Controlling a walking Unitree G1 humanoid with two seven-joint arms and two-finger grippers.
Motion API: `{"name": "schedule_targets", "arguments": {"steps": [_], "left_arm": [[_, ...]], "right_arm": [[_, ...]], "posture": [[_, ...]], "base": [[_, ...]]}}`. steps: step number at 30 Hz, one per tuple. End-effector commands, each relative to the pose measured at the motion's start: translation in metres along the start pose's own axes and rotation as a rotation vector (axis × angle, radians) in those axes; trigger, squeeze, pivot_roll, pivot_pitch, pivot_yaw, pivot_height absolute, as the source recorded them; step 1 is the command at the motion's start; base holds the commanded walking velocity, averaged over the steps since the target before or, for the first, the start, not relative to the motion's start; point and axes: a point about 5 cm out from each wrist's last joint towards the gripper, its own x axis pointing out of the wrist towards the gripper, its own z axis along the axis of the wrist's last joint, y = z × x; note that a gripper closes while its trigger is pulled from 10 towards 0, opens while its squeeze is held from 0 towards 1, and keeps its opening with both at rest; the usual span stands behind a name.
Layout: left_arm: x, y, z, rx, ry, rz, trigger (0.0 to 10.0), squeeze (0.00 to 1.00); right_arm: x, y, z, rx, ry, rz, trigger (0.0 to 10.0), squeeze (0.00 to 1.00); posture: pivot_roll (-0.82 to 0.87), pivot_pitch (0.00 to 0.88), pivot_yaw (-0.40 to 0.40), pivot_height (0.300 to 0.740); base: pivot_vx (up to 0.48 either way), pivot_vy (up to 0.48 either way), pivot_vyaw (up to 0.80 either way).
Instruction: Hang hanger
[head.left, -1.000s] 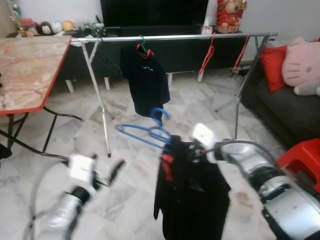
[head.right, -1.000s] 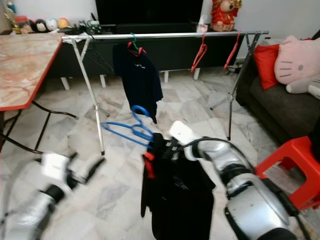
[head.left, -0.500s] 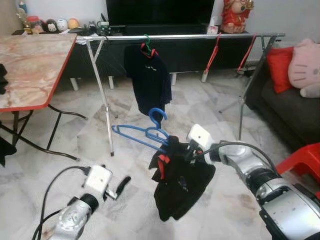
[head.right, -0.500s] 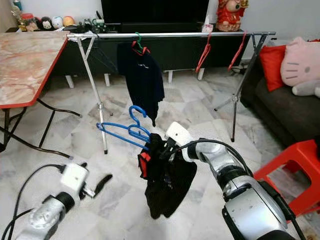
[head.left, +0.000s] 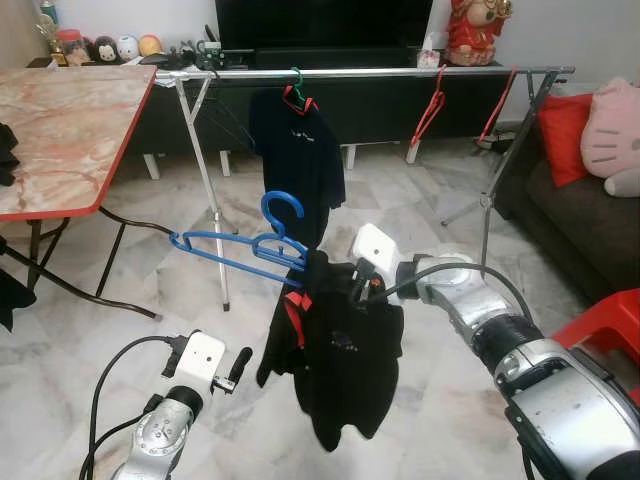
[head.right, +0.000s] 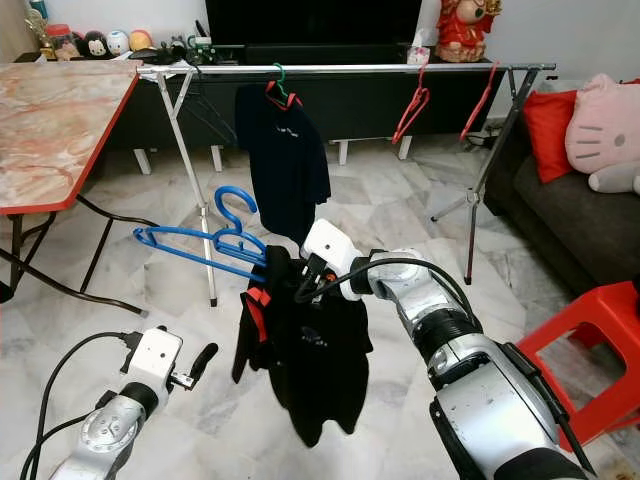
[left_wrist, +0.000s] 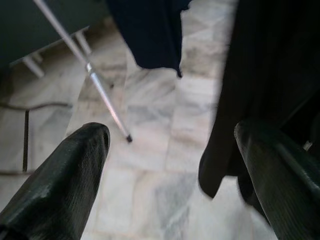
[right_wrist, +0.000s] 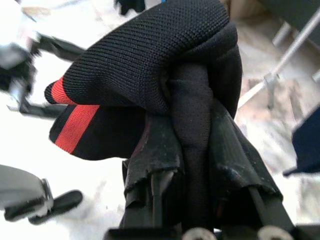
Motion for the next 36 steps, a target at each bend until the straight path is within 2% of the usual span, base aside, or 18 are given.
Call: {"name": "schedule_targets", "arguments": {"steps": [1,6,7,10,16,20,24,26,28,36], "left_arm": [[0.006,-0.007,0.004,0.041,-0.03,-0.015,10.0,0.0],[0.008,-0.009,0.007,0.093,-0.054,-0.022,10.0,0.0],[0.009,-0.012,0.009,0.159,-0.064,-0.046,10.0,0.0],[0.01,-0.015,0.007,0.241,-0.065,-0.071,10.0,0.0],[0.009,-0.017,0.0,0.299,-0.048,-0.089,10.0,0.0],[0.01,-0.013,-0.003,0.328,-0.038,-0.047,10.0,0.0],[0.012,-0.006,-0.003,0.371,-0.04,0.043,10.0,0.0],[0.014,0.0,0.0,0.434,-0.064,0.12,10.0,0.0],[0.014,0.005,0.002,0.427,-0.078,0.18,10.0,0.0],[0.014,0.005,0.004,0.478,-0.107,0.219,10.0,0.0]], "right_arm": [[0.011,-0.002,0.035,-0.054,-0.097,0.007,0.0,0.0],[0.018,0.002,0.042,-0.044,-0.119,0.011,0.0,0.0],[0.024,0.006,0.046,-0.041,-0.133,0.023,0.0,0.0],[0.031,0.012,0.05,-0.045,-0.145,0.046,0.0,0.0],[0.034,0.015,0.055,-0.051,-0.151,0.057,0.0,0.0],[0.034,0.015,0.059,-0.055,-0.158,0.056,0.0,0.0],[0.035,0.017,0.063,-0.062,-0.167,0.068,0.0,0.0],[0.036,0.02,0.064,-0.068,-0.175,0.082,0.0,0.0],[0.036,0.021,0.064,-0.068,-0.175,0.085,0.0,0.0],[0.036,0.023,0.061,-0.068,-0.158,0.077,0.0,0.0]], "posture": [[-0.1,0.0,-0.044,0.74],[-0.1,0.0,-0.046,0.74],[-0.1,0.0,-0.048,0.74],[-0.1,0.0,-0.05,0.74],[-0.1,0.0,-0.055,0.74],[-0.1,0.0,-0.055,0.74],[-0.1,0.0,-0.055,0.74],[-0.1,0.0,-0.054,0.74],[-0.1,0.0,-0.055,0.74],[-0.1,0.0,-0.054,0.74]], "base": [[0.0,0.0,0.0],[0.0,0.0,0.0],[0.0,0.0,0.0],[0.0,0.0,0.0],[0.0,0.0,0.0],[0.0,0.0,0.0],[0.0,0.0,0.0],[0.0,0.0,0.0],[0.0,0.0,0.0],[0.0,0.0,0.0]]}}
